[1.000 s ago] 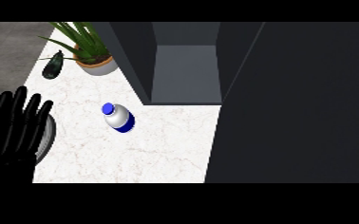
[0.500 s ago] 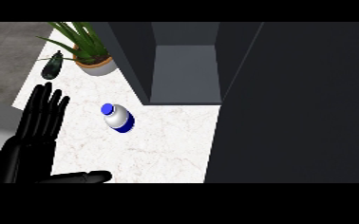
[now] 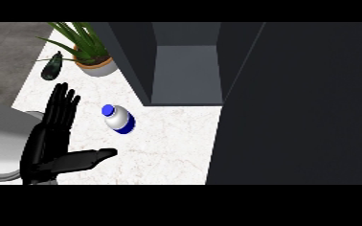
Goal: Pick up the bottled water, place it into the cabinet and close the cabinet
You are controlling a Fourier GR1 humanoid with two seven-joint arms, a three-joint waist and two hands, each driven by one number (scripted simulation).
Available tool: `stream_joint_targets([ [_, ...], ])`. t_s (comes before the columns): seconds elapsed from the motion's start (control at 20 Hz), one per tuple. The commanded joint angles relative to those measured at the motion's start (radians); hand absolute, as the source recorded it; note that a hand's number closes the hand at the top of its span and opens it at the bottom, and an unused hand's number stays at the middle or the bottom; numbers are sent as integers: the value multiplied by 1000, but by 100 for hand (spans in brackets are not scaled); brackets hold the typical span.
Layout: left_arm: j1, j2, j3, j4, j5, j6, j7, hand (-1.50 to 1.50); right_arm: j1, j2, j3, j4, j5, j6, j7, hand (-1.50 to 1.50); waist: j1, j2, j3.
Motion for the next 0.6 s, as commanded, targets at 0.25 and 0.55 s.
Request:
stream_joint_targets([
  [0.25,89,-34,-5,227,-4,-57,-200,-150,45,-54,36,-168,79,-23,95,-150,0,-3,0],
  [0.55,-120,9,78,517,10,-67,-292,-150,-5,-63,14,-162,65,-41,102,-150,-5,0,0],
])
